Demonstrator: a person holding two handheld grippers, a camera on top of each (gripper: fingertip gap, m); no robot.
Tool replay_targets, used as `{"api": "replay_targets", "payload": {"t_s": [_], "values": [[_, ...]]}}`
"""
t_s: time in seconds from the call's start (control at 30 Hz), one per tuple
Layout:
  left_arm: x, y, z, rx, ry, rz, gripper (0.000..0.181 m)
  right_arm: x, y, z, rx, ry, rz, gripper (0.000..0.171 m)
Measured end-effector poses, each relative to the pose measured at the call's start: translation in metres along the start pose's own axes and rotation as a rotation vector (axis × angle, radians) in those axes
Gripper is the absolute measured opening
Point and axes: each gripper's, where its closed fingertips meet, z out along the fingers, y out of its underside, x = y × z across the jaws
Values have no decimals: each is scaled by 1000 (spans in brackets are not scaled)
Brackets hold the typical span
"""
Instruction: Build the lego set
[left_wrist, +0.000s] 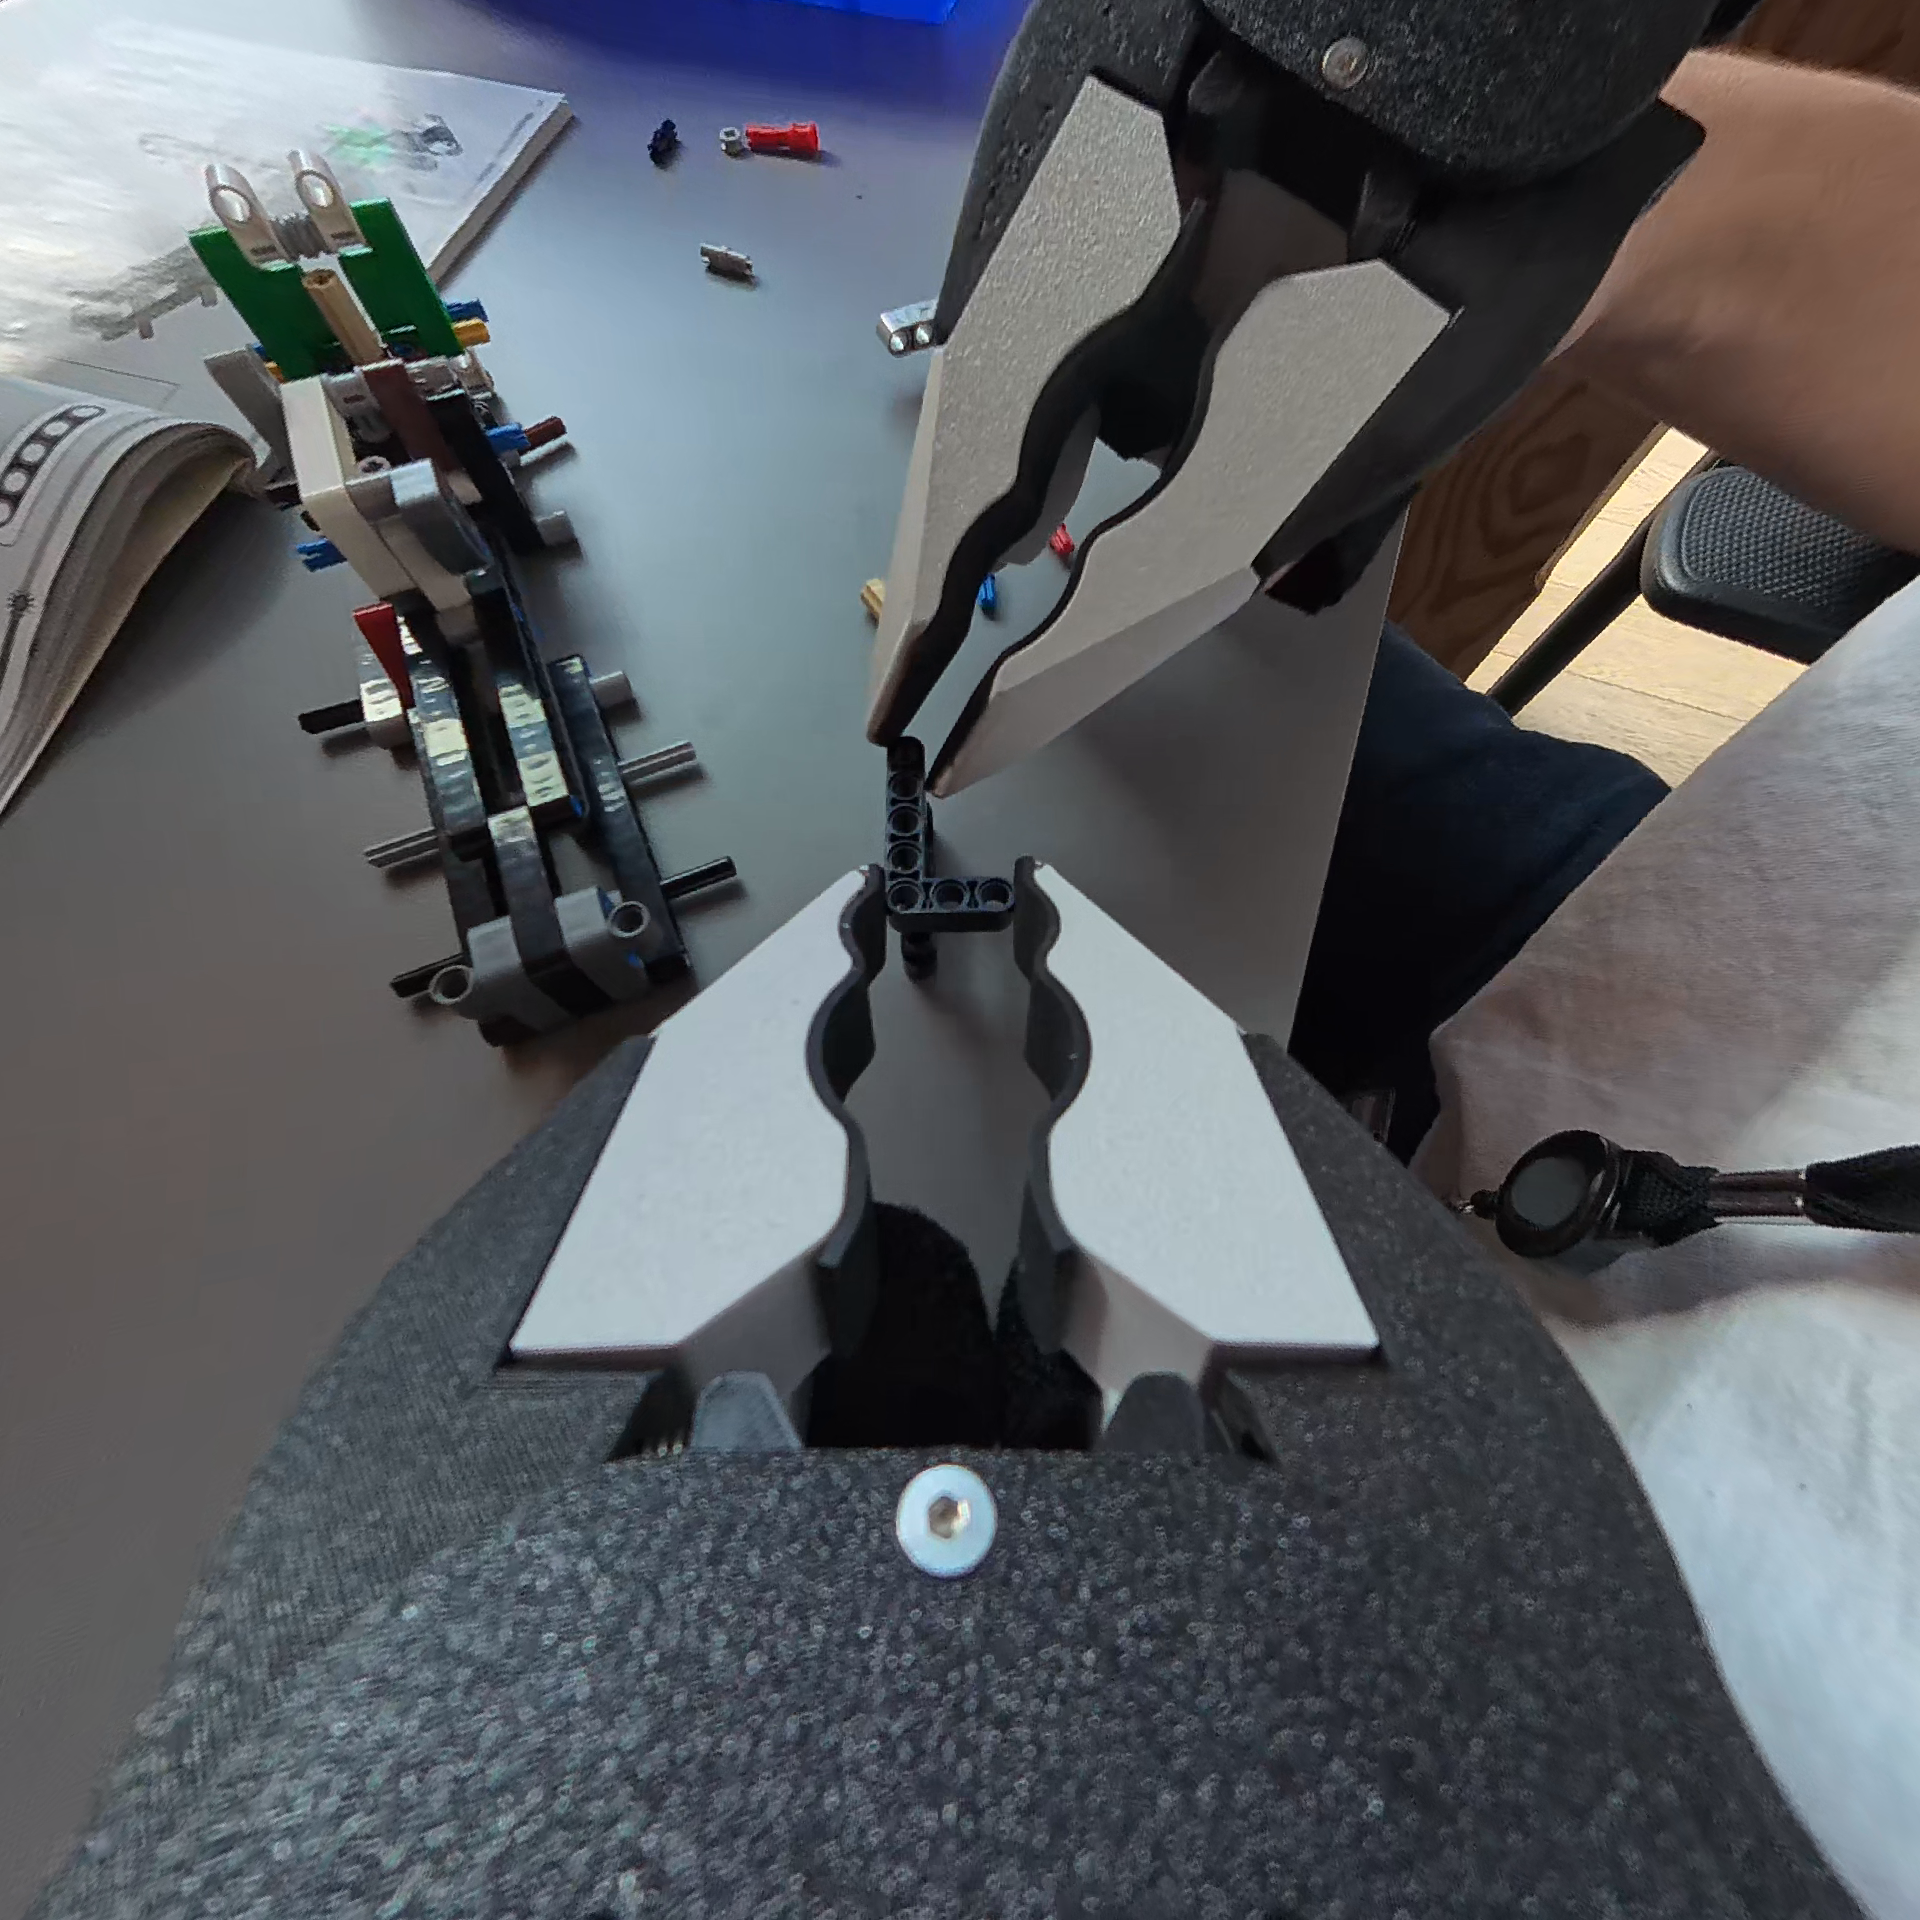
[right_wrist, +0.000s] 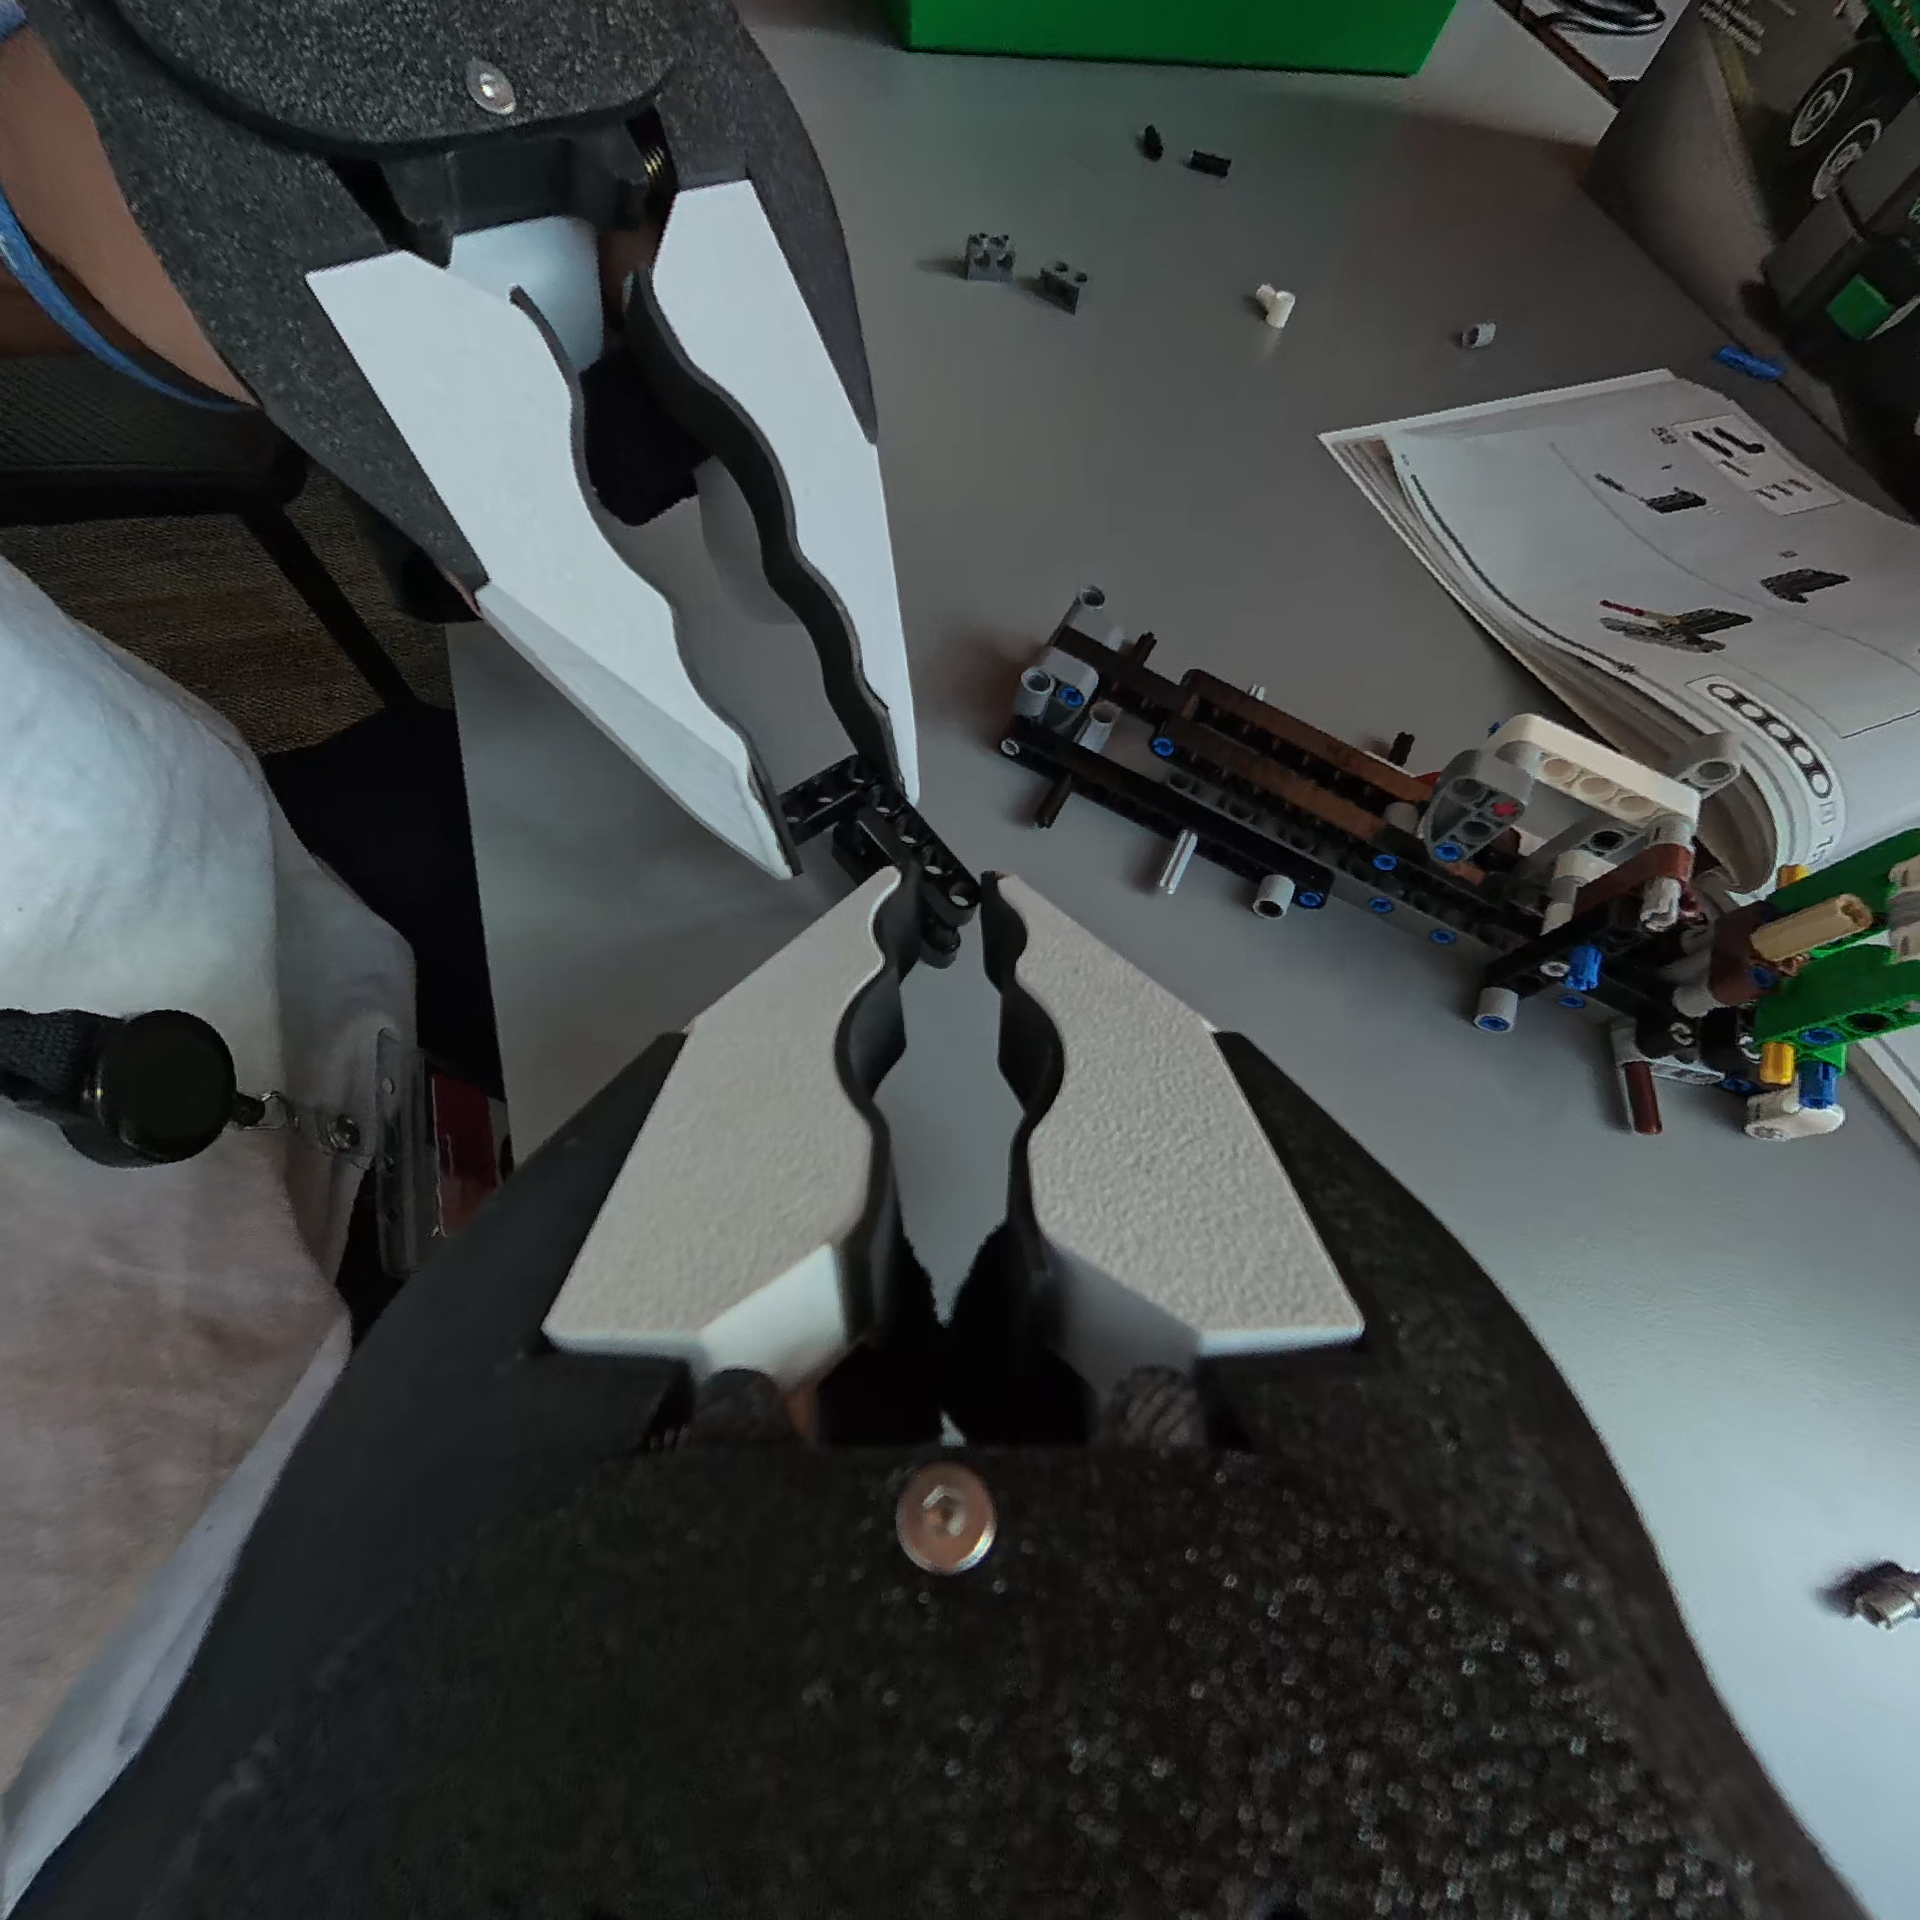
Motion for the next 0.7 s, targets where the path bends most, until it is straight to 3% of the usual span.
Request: {"api": "replay_targets", "payload": {"t_s": [0.7], "values": [[1, 5, 3, -37, 2, 7, 23, -1, 5, 3, -24, -11, -2, 10]]}}
